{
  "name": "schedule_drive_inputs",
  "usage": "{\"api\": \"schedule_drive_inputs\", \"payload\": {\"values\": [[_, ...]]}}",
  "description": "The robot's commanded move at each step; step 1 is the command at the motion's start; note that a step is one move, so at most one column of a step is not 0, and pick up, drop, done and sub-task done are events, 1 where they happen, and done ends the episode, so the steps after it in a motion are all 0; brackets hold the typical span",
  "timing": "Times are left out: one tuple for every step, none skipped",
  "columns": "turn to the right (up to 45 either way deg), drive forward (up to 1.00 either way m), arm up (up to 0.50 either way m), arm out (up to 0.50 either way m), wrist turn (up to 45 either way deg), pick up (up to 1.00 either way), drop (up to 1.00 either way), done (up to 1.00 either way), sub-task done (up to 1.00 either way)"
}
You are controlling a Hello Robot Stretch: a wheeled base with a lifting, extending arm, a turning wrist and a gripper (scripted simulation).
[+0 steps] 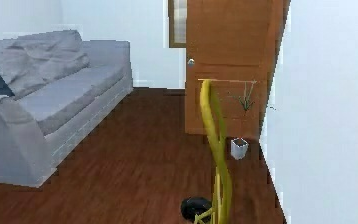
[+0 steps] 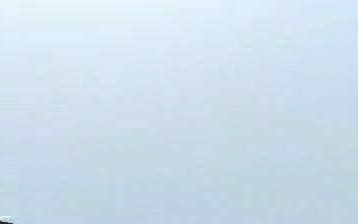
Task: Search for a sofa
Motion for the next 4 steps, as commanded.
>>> {"api": "schedule_drive_inputs", "payload": {"values": [[-45.0,0.0,0.0,0.0,0.0,0.0,0.0,0.0,0.0],[-3.0,0.0,0.0,0.0,0.0,0.0,0.0,0.0,0.0],[0.0,0.55,0.0,0.0,0.0,0.0,0.0,0.0,0.0],[33.0,0.0,0.0,0.0,0.0,0.0,0.0,0.0,0.0]]}}
